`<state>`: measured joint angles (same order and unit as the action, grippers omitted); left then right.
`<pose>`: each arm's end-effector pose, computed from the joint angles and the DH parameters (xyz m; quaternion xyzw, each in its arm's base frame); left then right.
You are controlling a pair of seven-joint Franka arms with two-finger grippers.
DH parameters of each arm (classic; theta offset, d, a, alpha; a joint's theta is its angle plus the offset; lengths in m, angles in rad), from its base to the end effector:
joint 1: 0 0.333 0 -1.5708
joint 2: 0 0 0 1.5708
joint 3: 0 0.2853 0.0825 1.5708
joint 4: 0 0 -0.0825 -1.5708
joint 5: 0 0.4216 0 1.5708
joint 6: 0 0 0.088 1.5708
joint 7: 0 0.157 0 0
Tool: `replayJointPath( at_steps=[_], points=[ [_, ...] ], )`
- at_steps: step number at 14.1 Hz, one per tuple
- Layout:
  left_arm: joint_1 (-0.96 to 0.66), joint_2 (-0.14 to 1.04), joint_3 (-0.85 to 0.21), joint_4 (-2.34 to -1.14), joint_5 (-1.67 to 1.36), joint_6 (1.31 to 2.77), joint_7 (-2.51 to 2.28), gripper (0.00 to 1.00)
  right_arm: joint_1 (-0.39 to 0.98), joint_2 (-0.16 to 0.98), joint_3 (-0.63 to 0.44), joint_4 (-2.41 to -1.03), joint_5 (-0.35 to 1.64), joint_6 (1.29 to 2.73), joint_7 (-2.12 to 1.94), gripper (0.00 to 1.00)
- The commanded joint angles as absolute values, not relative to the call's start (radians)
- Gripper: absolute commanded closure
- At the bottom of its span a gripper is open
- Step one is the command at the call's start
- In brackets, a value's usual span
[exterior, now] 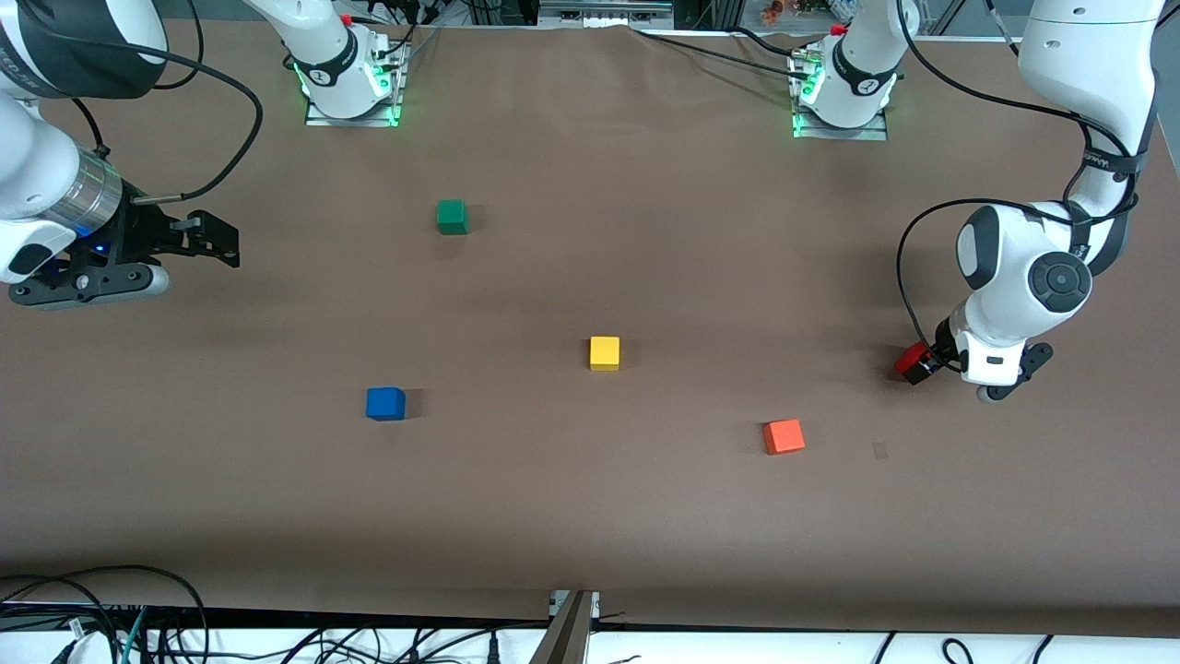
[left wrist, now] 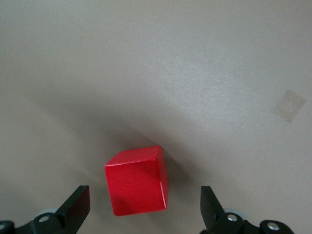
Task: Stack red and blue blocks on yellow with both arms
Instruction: 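Close the left gripper on the red cube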
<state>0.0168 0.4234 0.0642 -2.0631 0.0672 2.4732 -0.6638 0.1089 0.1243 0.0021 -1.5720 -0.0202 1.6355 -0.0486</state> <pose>0.5986 0.0528 0.1176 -0.9411 -0.3362 -0.0035 0.0343 0.6206 0.0661 0.4729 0.9962 0.0806 -0.0301 0.0109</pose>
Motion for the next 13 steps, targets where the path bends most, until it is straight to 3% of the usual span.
replayJointPath(
  at_steps=[1,13],
  points=[
    [0.032,0.423,0.066,-2.066,0.101,2.473,-0.686,0.00,0.107,0.120,0.000,-1.569,0.009,1.637,-0.051,0.00],
    [0.041,0.463,0.066,-2.079,0.101,2.534,-0.693,0.00,0.104,0.121,0.000,-1.552,0.023,1.637,-0.051,0.00]
  ],
)
